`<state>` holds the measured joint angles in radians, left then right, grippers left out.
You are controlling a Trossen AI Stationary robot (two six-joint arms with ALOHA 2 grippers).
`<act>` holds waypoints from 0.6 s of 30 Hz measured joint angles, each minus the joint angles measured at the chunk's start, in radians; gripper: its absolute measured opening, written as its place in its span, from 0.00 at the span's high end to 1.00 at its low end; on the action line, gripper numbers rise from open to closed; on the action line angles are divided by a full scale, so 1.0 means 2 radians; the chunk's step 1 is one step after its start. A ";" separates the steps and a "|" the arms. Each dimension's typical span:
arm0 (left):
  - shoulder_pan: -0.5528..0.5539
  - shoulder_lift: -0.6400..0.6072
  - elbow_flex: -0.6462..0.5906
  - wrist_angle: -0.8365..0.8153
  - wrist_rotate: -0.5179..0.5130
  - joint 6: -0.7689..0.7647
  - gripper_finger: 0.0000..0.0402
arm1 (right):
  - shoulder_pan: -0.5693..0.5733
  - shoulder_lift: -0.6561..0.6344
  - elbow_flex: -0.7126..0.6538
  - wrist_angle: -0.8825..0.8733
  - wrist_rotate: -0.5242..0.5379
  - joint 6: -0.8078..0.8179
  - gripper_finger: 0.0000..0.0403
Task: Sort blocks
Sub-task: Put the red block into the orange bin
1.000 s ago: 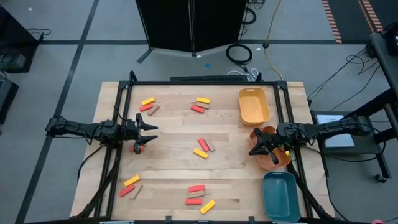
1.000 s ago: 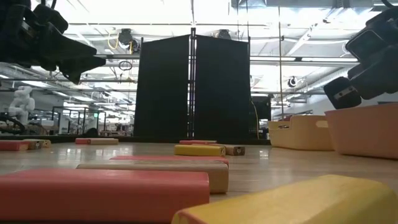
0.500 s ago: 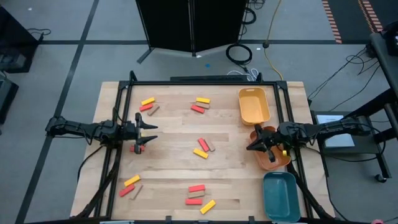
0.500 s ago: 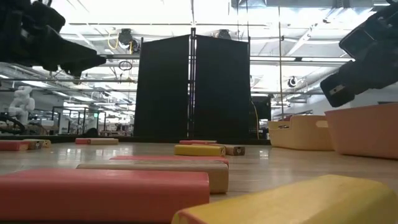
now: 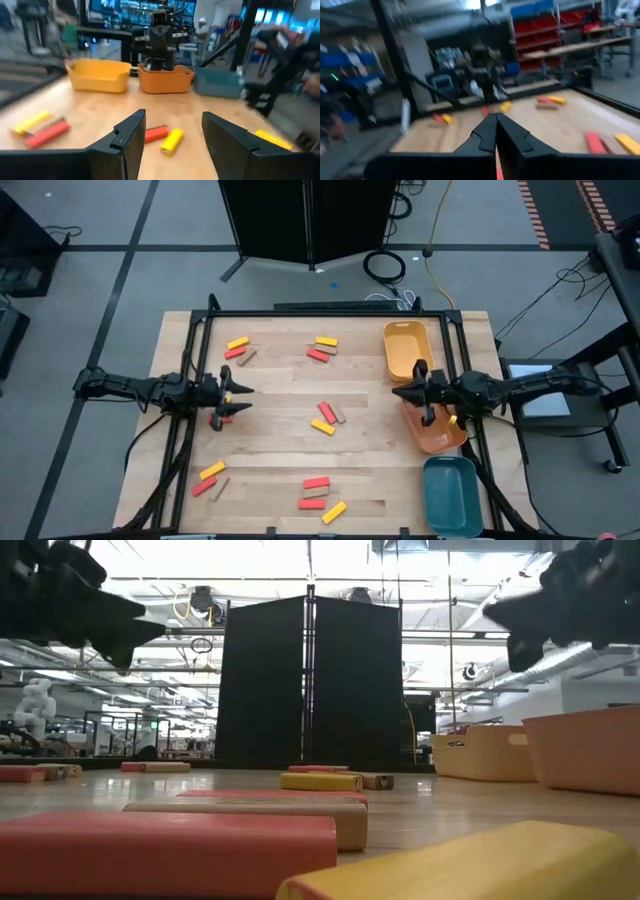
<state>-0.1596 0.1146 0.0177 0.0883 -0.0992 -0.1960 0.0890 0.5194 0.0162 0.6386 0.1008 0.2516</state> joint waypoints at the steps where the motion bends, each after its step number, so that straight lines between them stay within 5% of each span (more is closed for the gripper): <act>1: 0.000 0.000 0.000 0.000 0.005 -0.036 0.52 | 0.003 0.015 0.004 0.011 -0.001 0.007 0.99; 5: 0.000 0.000 0.000 0.000 0.008 -0.132 0.52 | 0.025 0.098 0.052 0.011 0.002 0.028 0.95; 11: 0.001 0.001 0.000 0.008 -0.050 -0.148 0.52 | 0.071 0.268 0.171 -0.015 0.001 0.017 0.89; 18: -0.018 0.040 0.000 0.065 0.009 -0.148 0.52 | 0.119 0.442 0.318 -0.092 -0.001 0.004 0.87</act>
<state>-0.1954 0.1950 0.0181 0.2183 -0.0818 -0.4918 0.3260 1.4025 0.6522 0.4539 0.0989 0.2600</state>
